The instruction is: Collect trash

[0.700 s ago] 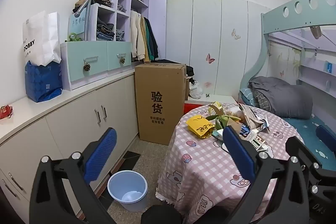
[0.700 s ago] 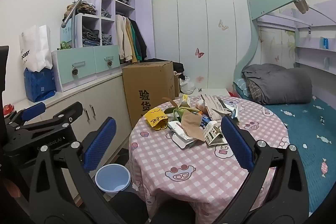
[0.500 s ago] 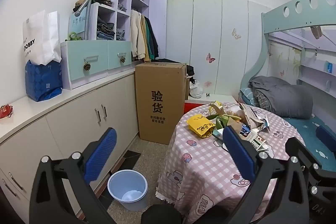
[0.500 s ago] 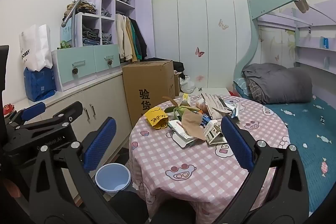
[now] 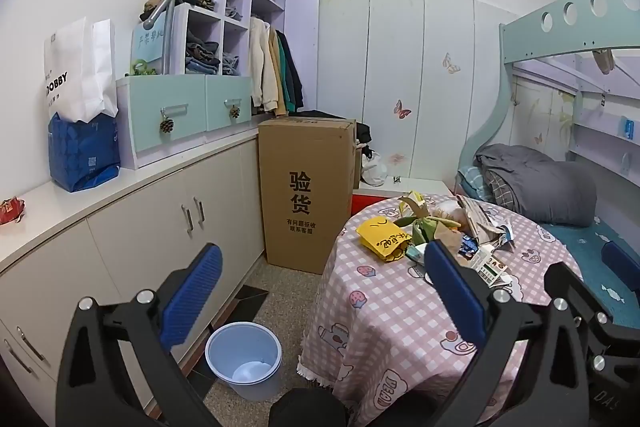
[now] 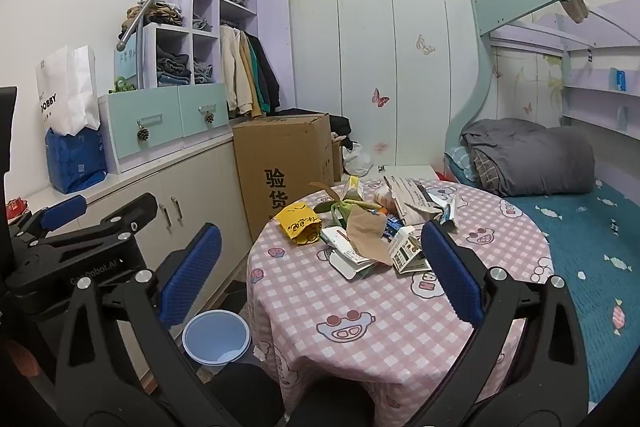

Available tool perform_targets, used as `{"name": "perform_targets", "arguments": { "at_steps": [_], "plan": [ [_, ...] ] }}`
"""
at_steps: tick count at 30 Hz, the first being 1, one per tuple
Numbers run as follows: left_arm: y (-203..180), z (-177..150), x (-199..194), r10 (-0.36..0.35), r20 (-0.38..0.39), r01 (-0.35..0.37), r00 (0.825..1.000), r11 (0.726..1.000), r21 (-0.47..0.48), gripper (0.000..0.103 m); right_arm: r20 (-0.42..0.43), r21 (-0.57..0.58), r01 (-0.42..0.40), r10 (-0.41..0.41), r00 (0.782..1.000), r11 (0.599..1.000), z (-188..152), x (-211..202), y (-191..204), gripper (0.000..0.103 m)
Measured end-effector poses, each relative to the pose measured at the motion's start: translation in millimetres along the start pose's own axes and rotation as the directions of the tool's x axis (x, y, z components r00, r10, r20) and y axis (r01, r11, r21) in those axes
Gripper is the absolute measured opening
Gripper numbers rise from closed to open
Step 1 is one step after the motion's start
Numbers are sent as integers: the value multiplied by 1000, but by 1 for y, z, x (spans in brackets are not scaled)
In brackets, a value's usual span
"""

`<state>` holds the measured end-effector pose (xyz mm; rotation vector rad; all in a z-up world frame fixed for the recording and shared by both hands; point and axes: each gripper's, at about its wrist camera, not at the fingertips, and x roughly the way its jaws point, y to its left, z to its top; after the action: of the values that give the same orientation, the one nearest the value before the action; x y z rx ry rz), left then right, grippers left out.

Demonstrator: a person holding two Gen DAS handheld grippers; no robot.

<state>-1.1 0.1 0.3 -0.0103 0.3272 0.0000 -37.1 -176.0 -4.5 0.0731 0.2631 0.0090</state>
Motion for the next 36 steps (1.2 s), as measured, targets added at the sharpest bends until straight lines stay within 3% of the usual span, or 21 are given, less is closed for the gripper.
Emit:
{"name": "perform_targets", "arguments": {
  "at_steps": [36],
  "plan": [
    [0, 0, 1, 1, -6, -1, 1000, 1000, 1, 99, -6, 4, -1, 1, 1000, 1000, -6, 5, 1, 97]
  ]
}}
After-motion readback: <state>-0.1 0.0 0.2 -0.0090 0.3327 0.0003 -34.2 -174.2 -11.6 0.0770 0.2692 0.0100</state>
